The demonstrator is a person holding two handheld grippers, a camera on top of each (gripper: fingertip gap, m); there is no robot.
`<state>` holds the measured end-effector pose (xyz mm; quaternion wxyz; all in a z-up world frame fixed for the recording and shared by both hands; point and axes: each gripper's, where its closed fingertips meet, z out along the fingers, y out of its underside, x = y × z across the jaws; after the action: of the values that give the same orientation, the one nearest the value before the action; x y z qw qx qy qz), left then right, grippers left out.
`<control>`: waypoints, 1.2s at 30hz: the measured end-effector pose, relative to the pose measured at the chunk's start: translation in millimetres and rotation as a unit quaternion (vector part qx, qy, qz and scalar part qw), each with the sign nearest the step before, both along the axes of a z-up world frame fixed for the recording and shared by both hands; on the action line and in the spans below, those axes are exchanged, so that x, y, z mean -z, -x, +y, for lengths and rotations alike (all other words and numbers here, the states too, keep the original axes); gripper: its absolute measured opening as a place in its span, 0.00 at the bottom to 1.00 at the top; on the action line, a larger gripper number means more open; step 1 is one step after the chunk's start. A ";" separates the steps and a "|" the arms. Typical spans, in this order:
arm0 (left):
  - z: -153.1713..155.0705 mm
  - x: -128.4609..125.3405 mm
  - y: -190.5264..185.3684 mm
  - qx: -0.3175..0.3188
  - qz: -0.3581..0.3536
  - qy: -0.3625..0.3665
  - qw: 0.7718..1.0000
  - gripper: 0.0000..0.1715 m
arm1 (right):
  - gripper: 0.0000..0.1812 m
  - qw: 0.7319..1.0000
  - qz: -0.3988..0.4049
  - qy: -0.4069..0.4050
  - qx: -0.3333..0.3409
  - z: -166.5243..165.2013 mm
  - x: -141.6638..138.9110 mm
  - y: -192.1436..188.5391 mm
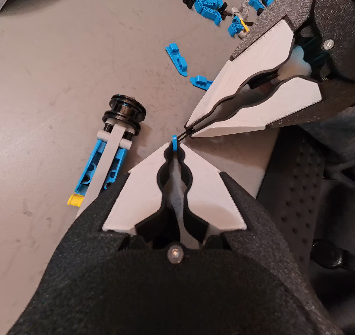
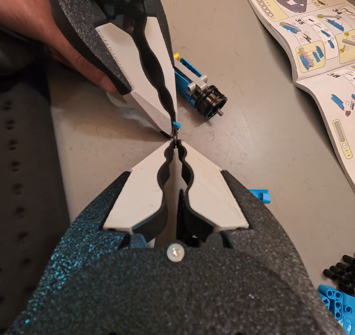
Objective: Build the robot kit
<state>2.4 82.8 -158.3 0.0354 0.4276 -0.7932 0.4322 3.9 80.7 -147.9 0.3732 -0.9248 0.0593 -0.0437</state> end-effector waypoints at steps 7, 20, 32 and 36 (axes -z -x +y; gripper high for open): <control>-4.2 -0.7 -0.8 -0.003 -0.023 -0.019 1.000 0.05 | 0.02 0.999 -0.023 0.011 0.020 -1.4 0.2 -6.5; -5.1 2.9 -1.0 0.015 -0.089 -0.094 0.991 0.02 | 0.02 0.999 -0.044 0.017 0.010 -4.1 -1.0 -6.8; -6.8 2.3 0.4 0.031 -0.100 -0.100 0.990 0.04 | 0.02 0.999 -0.034 0.016 0.000 -5.4 -0.1 -3.0; -6.8 2.2 0.0 0.032 -0.104 -0.103 0.989 0.04 | 0.02 0.999 -0.042 0.021 -0.001 -5.6 0.5 -3.3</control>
<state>2.4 76.0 -160.5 -0.0776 0.3565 -0.8460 0.3888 7.2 75.0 -148.3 0.3556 -0.9300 0.0414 -0.0837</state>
